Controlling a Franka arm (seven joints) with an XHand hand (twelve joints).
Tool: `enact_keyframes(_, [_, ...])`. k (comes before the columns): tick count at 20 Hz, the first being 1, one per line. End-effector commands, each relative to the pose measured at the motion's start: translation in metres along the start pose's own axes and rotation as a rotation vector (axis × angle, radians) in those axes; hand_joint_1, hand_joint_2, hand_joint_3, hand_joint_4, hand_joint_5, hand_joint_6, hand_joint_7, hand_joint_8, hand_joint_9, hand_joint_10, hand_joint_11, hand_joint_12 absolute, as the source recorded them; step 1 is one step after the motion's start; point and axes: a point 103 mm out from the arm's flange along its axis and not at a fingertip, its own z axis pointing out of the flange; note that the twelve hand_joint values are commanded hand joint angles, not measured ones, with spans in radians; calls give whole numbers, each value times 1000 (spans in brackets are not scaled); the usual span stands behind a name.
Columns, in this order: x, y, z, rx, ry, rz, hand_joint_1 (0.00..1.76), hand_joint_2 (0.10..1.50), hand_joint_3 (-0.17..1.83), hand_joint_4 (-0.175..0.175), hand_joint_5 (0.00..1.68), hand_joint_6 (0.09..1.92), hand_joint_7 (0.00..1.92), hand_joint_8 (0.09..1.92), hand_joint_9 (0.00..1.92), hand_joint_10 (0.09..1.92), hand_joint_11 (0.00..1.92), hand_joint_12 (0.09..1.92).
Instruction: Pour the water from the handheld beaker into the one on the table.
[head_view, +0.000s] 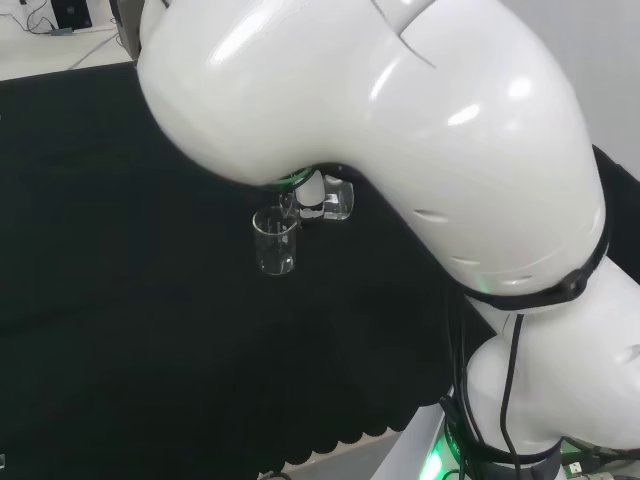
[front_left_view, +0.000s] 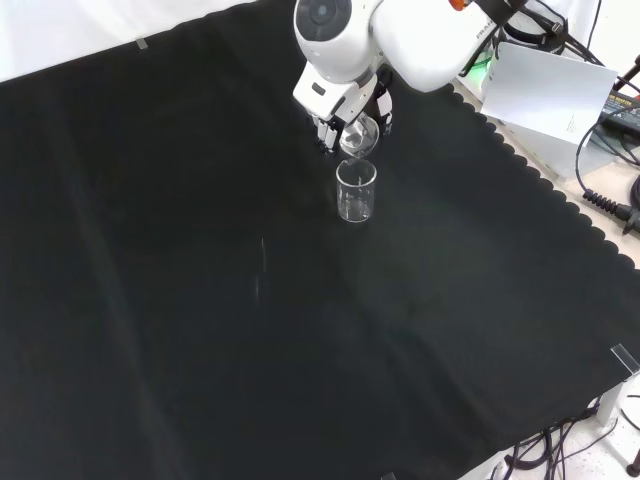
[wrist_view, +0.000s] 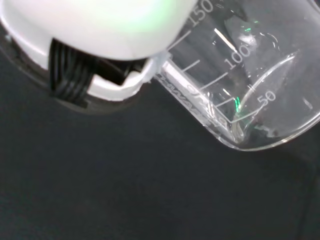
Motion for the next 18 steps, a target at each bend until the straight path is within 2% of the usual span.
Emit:
enact_keyframes(1, [5,1,-2,8,-62,16,1443,556,674,-175,1485,228,1439,336,1667,87,1482,574])
enact_keyframes(13, [7,4,-7,29,-130,47,1443,557,672,-175,1486,225,1440,335,1667,87,1481,574])
enact_keyframes(18, [4,4,-6,29,-136,51,1443,558,672,-175,1486,224,1440,335,1667,87,1482,574])
